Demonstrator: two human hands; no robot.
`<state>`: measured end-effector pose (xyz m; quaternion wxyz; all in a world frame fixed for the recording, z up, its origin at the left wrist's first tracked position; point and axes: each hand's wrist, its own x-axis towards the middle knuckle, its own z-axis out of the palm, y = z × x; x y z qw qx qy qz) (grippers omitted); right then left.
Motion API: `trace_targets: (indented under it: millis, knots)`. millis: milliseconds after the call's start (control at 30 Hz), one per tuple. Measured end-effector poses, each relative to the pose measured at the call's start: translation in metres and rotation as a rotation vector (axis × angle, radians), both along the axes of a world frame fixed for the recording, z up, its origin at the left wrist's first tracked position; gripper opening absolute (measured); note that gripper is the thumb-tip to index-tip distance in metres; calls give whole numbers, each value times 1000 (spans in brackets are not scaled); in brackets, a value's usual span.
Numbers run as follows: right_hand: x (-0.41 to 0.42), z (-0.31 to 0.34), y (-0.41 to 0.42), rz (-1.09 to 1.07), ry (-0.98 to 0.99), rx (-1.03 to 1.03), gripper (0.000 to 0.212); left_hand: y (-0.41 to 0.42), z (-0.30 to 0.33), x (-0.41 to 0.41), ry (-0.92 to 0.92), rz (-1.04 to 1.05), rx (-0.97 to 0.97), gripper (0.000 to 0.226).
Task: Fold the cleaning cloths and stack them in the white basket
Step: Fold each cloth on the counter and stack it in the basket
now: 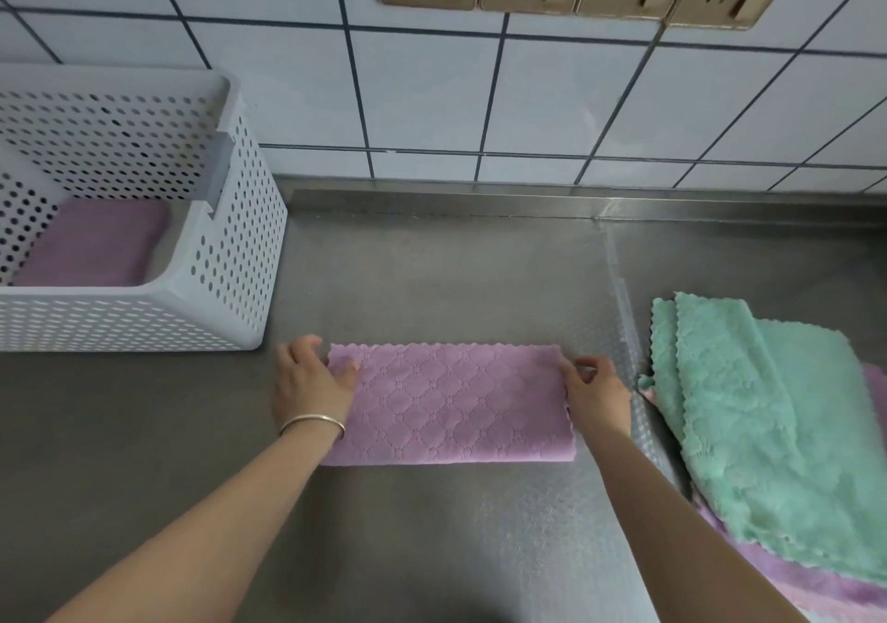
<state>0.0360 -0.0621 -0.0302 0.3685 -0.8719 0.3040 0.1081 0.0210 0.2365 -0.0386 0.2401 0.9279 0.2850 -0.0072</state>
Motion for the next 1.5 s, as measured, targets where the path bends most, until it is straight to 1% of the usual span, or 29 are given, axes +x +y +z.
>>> trace_targets:
  millis: [33,67,133,200,300,367,467,600,700,767,800,833,867,900,933,967,1000,1033,1100,1133,1233,1300,1333,1367,1433,1500]
  knots:
    - [-4,2,-2,12,18,-11,30,-7,-5,-6,-116,-71,60,42]
    - [-8,2,-3,29,42,-29,30,-15,-8,-11,-194,-169,113,44]
    - [-20,4,-1,57,81,-61,33,-37,-13,-20,-204,-434,188,49]
    - [-32,6,5,57,111,-69,36,-57,-18,-24,-119,-729,246,56]
    - [-46,7,15,58,164,-46,37,-76,-23,-19,101,-1045,323,85]
    - [-52,8,20,39,210,-39,37,-79,-25,-13,258,-1150,347,93]
    - [-57,11,23,55,283,-96,36,-78,-23,-7,319,-1185,358,104]
    - [-57,12,22,162,359,-177,32,-78,-21,-5,348,-1162,356,106]
    - [-59,13,24,187,308,-212,26,-81,-14,-2,409,-1133,330,104]
    - [-62,14,28,186,242,-248,23,-86,-5,1,452,-1106,273,104]
    - [-64,16,31,190,183,-262,18,-89,2,2,453,-1073,221,101]
    - [-65,18,36,197,107,-279,11,-93,10,2,438,-1018,130,95]
    - [-67,20,41,207,13,-299,8,-98,18,3,406,-941,-6,87]
    - [-68,22,47,228,-102,-324,14,-102,27,2,371,-839,-182,78]
    - [-69,24,54,266,-231,-350,18,-105,34,2,326,-728,-369,66]
    - [-70,25,61,315,-370,-384,18,-107,41,2,274,-626,-525,51]
    - [-71,26,68,378,-498,-435,12,-108,46,2,225,-551,-612,39]
    - [-71,29,77,450,-605,-485,5,-107,51,2,190,-486,-653,38]
    - [-71,30,94,596,-744,-544,5,-100,56,-1,177,-348,-676,44]
    - [-71,30,102,659,-801,-534,3,-95,56,-2,170,-283,-695,44]
    - [-74,25,118,812,-930,-473,8,-76,54,-2,177,-133,-773,41]
    - [-75,22,124,895,-946,-432,5,-61,48,-2,203,-92,-765,41]
    - [-77,21,126,911,-925,-415,11,-55,45,-2,201,-77,-755,41]
    - [-77,19,128,912,-886,-400,23,-49,43,-2,184,-54,-757,39]
    - [-77,14,130,883,-747,-398,50,-37,41,-1,139,-8,-793,35]
    - [-75,6,128,895,-586,-442,69,-27,40,1,134,-16,-761,36]
